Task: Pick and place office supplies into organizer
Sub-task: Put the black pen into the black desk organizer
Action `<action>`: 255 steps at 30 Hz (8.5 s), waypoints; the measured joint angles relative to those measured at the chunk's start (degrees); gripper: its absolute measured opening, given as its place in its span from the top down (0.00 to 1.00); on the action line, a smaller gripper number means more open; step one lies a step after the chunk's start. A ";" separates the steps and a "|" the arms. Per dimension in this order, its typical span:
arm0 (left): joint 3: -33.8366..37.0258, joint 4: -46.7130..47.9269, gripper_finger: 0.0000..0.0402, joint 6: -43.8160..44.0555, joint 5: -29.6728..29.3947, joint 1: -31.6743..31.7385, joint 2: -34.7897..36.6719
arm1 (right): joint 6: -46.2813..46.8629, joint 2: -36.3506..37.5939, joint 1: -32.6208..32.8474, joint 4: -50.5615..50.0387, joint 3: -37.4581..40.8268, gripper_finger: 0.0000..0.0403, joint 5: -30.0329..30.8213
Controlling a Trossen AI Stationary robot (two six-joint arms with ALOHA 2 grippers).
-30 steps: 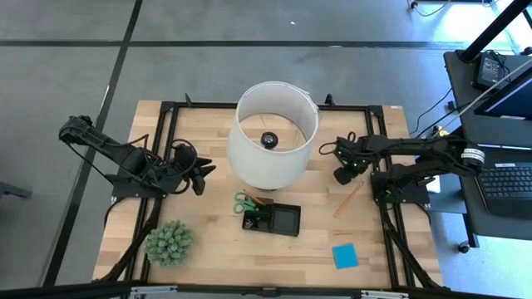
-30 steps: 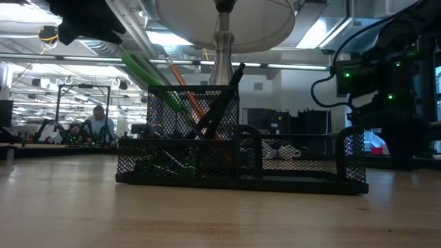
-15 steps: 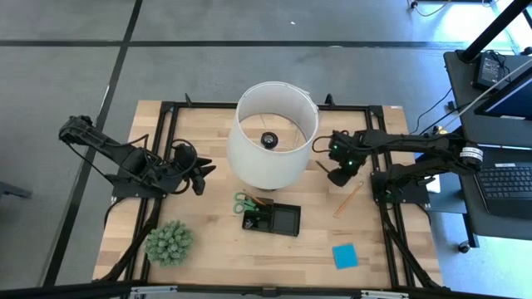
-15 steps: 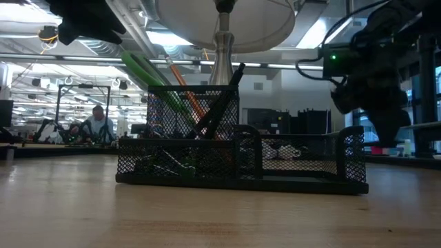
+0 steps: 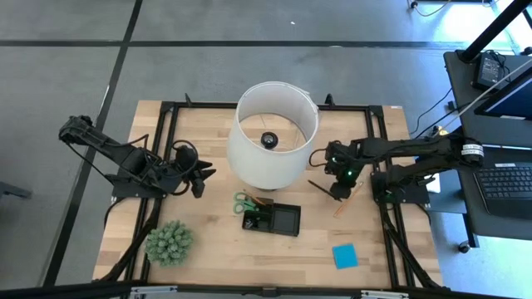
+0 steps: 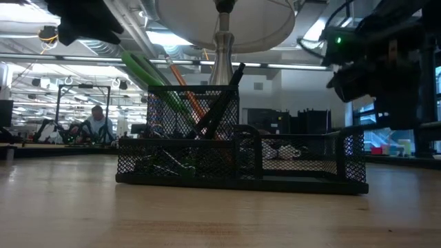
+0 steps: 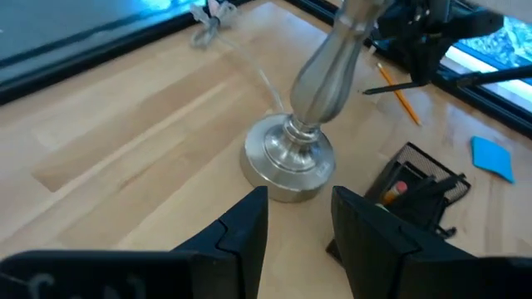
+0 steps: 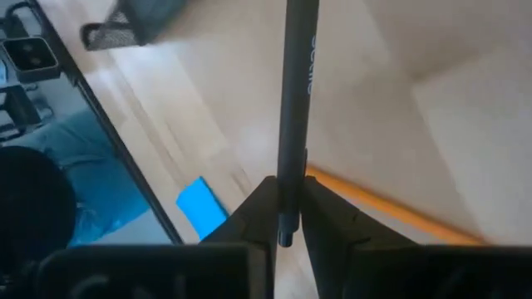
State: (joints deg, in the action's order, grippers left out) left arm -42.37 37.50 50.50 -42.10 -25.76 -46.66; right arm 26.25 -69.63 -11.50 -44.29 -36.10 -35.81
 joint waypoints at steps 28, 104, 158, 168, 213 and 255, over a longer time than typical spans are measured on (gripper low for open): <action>0.04 -19.18 0.68 -22.55 16.21 -0.08 -7.40 | 37.90 10.88 36.51 28.08 -0.13 0.88 24.86; -20.06 -49.00 0.91 -109.54 -5.97 -12.87 -52.60 | 51.60 -28.26 45.84 66.77 -20.35 0.89 43.67; -20.04 -42.42 1.00 -65.71 -13.12 -10.86 -51.42 | 44.41 -10.73 48.67 23.69 -20.33 0.42 58.70; -20.04 -42.37 1.00 -63.52 -8.89 -9.65 -51.42 | 40.56 -10.73 48.67 23.40 -20.33 0.42 58.75; 15.02 -69.32 1.00 -30.27 12.55 -12.02 -18.63 | -4.00 -26.81 32.71 37.13 -20.33 0.42 47.68; 15.02 -69.42 0.99 -35.23 11.51 -12.02 -18.70 | -2.30 -29.29 32.75 40.74 -20.33 0.90 44.79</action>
State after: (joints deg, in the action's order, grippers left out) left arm -27.35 -31.92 15.27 -30.59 -37.78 -65.36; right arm 23.94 -98.92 21.26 -3.55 -56.42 8.97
